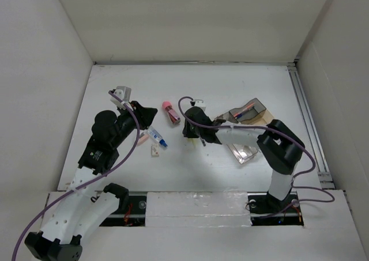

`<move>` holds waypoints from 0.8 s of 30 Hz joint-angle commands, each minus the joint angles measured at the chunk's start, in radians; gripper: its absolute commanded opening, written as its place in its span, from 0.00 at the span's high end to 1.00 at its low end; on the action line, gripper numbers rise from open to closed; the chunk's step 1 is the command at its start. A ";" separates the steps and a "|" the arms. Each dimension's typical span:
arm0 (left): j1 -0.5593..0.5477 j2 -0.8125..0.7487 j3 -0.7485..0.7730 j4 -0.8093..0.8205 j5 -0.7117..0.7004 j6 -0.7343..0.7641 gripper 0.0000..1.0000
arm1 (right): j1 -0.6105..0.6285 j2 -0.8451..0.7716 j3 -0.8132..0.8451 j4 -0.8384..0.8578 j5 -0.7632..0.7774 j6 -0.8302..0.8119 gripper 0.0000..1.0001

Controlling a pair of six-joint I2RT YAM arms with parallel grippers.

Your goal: Organize the desk

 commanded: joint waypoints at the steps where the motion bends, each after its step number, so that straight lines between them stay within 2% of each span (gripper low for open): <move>1: 0.005 -0.007 0.044 0.042 0.013 0.004 0.84 | 0.006 0.062 0.083 -0.044 0.053 -0.018 0.72; 7: 0.005 -0.004 0.047 0.043 0.010 0.003 0.84 | 0.017 0.143 0.159 -0.115 0.136 -0.013 0.75; 15: 0.005 -0.002 0.048 0.043 0.015 0.000 0.85 | 0.031 0.076 0.105 -0.086 0.174 -0.010 0.77; 24: 0.005 -0.001 0.053 0.043 0.012 -0.002 0.85 | 0.019 0.062 0.085 -0.089 0.211 -0.003 0.74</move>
